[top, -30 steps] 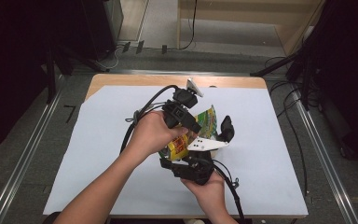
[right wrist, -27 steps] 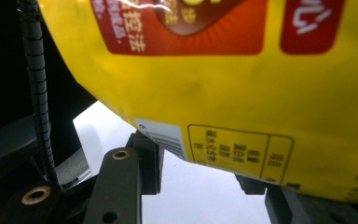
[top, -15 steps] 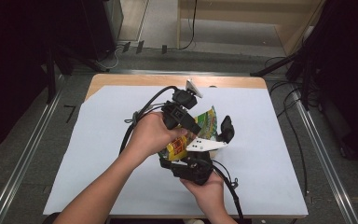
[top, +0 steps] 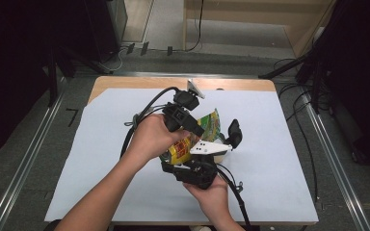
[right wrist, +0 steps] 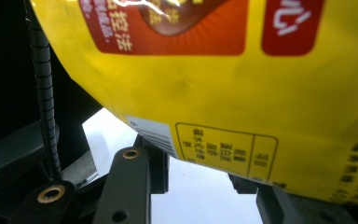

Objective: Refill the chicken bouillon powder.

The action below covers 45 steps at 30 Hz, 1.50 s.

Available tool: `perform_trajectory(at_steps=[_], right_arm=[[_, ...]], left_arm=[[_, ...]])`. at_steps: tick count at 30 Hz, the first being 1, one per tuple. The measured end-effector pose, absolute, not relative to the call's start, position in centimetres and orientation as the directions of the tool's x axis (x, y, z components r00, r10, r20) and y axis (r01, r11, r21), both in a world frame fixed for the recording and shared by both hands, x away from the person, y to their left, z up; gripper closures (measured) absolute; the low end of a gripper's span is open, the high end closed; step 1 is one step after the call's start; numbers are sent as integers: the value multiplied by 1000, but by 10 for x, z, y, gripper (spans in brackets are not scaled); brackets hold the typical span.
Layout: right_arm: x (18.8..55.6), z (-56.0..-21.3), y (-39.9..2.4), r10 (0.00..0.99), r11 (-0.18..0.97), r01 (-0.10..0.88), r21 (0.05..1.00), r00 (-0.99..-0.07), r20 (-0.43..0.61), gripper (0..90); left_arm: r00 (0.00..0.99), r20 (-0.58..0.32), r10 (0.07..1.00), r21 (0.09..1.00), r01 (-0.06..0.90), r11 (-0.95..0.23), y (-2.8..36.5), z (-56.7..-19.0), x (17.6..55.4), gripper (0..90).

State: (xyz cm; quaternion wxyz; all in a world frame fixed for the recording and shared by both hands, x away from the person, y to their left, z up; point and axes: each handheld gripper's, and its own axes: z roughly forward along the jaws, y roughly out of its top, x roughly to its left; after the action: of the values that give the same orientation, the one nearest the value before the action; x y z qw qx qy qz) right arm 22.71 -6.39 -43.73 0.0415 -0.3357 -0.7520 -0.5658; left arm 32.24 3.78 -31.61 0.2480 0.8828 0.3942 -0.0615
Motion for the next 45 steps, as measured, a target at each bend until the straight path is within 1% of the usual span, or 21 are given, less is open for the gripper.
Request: perform_trajectory(at_steps=[24,45], right_arm=[[230,-438,-62,456,144,548,824,-776,436,663],[230,-438,-63,462,149,545,825,-776,429,665]], left_arm=[[683,-298,667,393,725,-566,38,-317,323,834],[663,-335,669,377,745,-550,38,-318,325,830]])
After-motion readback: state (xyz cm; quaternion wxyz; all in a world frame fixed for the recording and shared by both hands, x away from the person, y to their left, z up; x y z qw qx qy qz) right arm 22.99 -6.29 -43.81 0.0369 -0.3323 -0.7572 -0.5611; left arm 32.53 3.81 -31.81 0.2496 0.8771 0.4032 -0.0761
